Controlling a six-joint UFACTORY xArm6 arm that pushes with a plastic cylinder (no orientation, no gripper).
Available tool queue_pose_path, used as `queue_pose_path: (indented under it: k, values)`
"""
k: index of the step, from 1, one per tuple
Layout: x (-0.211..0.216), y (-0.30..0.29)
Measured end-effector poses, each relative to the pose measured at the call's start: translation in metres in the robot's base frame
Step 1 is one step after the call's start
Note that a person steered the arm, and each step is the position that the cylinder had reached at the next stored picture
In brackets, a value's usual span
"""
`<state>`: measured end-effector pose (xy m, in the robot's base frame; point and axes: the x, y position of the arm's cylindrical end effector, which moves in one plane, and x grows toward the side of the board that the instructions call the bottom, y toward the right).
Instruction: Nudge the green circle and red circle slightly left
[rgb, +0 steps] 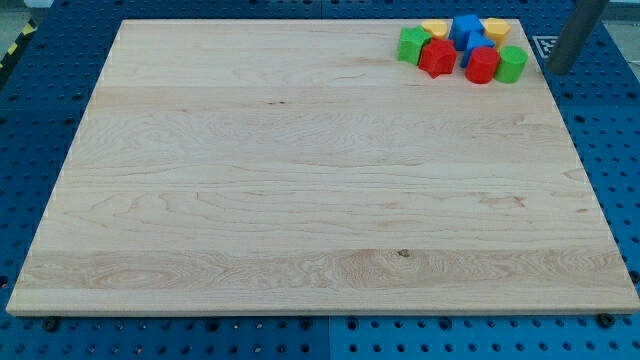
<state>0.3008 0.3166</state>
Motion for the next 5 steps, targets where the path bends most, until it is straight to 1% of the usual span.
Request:
queue_pose_path:
  k: [2,3,5]
  values:
    - [-0.004,-0.014]
    - [-0.004,-0.037]
    - [-0.005,-0.103]
